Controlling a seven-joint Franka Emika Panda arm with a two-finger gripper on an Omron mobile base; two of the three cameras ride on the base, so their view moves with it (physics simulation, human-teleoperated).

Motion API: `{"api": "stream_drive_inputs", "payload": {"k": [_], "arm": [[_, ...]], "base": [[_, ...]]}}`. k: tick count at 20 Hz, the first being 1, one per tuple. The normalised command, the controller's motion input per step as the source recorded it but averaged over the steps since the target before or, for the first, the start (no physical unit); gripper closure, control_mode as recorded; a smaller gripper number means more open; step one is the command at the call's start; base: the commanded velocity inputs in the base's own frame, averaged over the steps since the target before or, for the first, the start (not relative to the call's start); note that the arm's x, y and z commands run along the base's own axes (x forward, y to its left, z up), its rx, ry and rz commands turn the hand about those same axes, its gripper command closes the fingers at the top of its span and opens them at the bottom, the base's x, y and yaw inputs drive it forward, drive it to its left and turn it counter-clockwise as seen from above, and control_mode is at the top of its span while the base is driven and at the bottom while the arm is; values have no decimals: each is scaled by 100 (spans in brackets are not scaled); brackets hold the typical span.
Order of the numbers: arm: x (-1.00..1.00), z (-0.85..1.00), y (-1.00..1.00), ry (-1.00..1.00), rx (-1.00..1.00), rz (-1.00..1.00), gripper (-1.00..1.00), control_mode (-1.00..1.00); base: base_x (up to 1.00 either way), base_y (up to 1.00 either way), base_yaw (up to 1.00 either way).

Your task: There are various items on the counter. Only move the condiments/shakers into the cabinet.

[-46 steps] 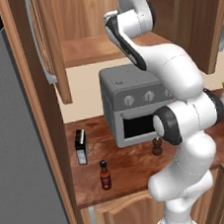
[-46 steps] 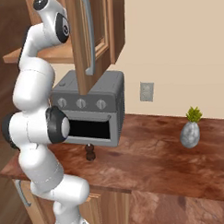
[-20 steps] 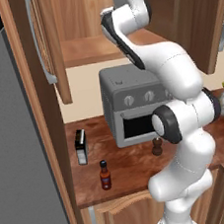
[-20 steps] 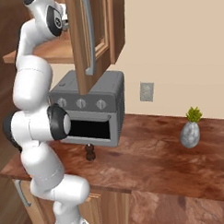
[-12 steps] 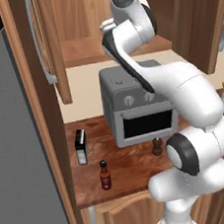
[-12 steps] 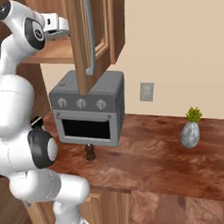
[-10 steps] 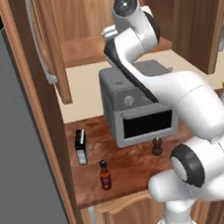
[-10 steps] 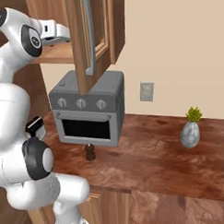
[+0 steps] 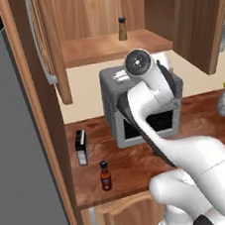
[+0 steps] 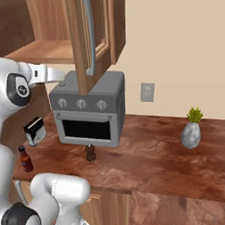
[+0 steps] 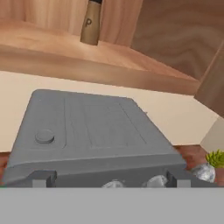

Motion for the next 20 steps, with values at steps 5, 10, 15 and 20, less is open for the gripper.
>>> {"api": "stream_drive_inputs", "payload": {"k": [5, 10, 15, 20], "arm": [[-100, -88, -18, 0, 5, -19, -100, -100], [-100, -91, -48, 1, 10, -23, -100, -100], [-100, -60, -98, 2, 26, -2, -100, -100], [-79, -34, -100, 5, 36, 19, -100, -100]], "base": [[0, 0, 0], [0, 0, 0], [0, 0, 0], [0, 0, 0]]}}
